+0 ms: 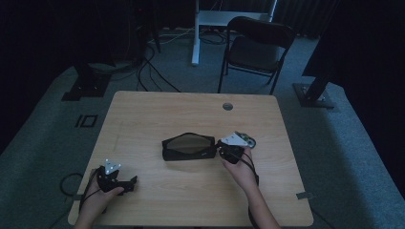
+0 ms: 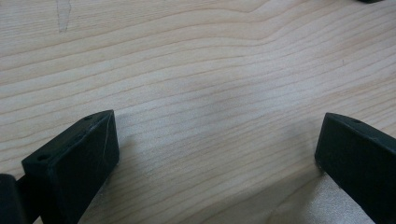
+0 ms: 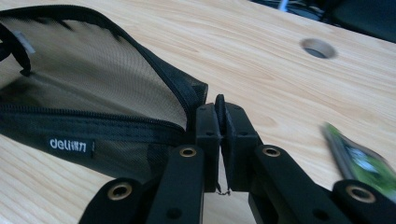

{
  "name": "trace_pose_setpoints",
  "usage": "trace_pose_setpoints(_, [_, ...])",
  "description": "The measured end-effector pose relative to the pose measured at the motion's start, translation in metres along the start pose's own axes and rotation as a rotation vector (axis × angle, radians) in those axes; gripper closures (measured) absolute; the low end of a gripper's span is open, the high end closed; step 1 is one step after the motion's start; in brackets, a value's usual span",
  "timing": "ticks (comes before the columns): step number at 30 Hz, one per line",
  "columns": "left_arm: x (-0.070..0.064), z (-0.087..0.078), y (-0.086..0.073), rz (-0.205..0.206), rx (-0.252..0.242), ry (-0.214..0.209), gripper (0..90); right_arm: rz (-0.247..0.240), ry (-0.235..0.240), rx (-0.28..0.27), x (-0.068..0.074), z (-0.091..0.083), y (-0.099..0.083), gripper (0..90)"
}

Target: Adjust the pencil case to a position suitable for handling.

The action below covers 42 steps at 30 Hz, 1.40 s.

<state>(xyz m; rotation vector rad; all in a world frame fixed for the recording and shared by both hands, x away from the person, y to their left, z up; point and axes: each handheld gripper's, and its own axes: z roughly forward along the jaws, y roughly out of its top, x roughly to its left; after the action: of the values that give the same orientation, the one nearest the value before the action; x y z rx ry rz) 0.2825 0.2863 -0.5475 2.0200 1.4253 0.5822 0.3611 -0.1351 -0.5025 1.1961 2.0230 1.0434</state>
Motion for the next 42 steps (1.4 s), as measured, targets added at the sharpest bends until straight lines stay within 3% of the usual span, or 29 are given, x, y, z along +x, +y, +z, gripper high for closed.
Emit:
trace_pose_setpoints(8, [0.000,0.000,0.000,0.000,0.000,0.000,0.1,0.014,-0.070,-0.005,-0.022,-0.032,-0.018,85.9])
trace_pose_setpoints(13, [0.000,0.000,0.000,0.000,0.000,0.000,0.1,0.023,-0.067,0.010,-0.024,-0.044,-0.028,85.0])
trace_pose_setpoints(24, [0.000,0.000,0.000,0.000,0.000,0.001,0.1,0.051,-0.043,0.006,-0.014,-0.073,-0.049,84.5])
trace_pose_setpoints(29, [0.000,0.000,0.000,0.000,-0.001,0.001,0.1,0.080,-0.001,0.003,-0.005,-0.088,-0.058,83.9])
trace_pose_setpoints(42, [0.000,0.000,0.000,0.001,0.000,0.001,0.1,0.087,0.072,0.000,0.010,-0.096,-0.062,79.7])
